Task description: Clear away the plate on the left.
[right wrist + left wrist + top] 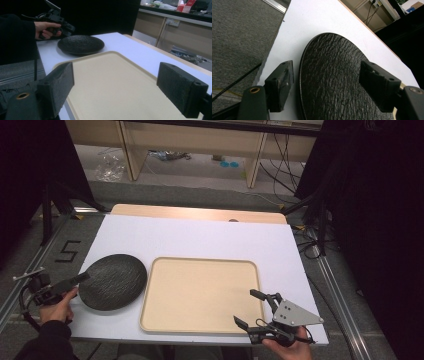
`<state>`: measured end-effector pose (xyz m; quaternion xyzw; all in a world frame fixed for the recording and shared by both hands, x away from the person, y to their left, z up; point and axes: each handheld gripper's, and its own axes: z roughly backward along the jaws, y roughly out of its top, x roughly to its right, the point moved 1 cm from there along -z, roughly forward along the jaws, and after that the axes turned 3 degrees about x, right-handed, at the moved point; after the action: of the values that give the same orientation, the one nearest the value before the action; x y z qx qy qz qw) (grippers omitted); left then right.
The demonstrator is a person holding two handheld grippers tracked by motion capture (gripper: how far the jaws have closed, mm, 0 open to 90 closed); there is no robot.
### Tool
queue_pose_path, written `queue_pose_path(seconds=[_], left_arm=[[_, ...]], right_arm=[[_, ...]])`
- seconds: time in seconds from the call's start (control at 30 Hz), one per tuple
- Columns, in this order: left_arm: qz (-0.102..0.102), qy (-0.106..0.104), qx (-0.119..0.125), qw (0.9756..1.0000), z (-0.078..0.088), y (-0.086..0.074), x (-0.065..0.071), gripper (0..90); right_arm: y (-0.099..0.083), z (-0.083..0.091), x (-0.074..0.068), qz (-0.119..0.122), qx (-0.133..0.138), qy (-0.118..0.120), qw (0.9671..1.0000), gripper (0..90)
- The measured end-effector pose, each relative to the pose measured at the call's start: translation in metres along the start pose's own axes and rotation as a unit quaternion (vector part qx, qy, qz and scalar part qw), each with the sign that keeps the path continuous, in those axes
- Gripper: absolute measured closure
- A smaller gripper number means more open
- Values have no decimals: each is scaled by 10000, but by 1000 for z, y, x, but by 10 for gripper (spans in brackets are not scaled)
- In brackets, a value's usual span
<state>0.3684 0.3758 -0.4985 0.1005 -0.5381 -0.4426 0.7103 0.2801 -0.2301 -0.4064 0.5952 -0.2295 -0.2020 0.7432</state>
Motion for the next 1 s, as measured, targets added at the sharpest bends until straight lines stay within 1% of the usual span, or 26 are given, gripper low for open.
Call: queue_pose_path(seconds=[0.1,0.17,0.23,0.3,0.33,0.37,0.43,0.47,0.53,0.63,0.67,0.73,0.8,0.87,0.9,1.0], left_arm=[[24,-31,-75,10000,-1,-1,0,292],[3,-54,-124,9999,-3,-1,0,300],[-35,-17,-211,9998,-5,-2,1,300],[-25,-10,-267,9996,-6,-3,0,302],[-18,-16,-301,9995,-7,-3,0,304],[0,-16,-321,9995,-7,-3,-1,309],[119,-84,-347,9993,-8,-4,-3,315],[171,-122,-380,9991,-8,-5,-4,321],[214,-144,-427,9988,-9,-6,-5,338],[274,-169,-481,9983,-9,-6,-6,347],[305,-187,-496,9981,-9,-7,-7,354],[462,-267,-509,9973,-9,-7,-9,367],[544,-321,-549,9965,-8,-7,-12,390],[506,-279,-660,9961,-9,-7,-13,431],[522,-275,-683,9959,-9,-8,-13,446],[500,-206,-672,9963,-9,-8,-13,480]], right_arm=[[0,0,0,5,0,1,10000,155],[0,0,0,6,4,0,10000,155],[0,0,0,8,2,10,10000,155],[0,0,0,38,-64,67,9999,155],[0,0,0,34,-51,68,10000,156],[0,0,0,19,0,13,10000,156],[0,0,0,24,-16,26,10000,156],[0,0,0,30,-69,64,10000,156],[0,-1,-1,4,-3,28,10000,156],[0,0,0,32,-62,67,10000,156],[0,-1,0,17,-21,27,10000,156],[0,-1,0,19,-19,31,10000,156],[0,0,0,43,-58,67,10000,156],[0,-1,-1,11,-11,40,10000,156],[0,0,0,38,-50,61,10000,156],[0,0,0,32,-49,57,10000,156]])
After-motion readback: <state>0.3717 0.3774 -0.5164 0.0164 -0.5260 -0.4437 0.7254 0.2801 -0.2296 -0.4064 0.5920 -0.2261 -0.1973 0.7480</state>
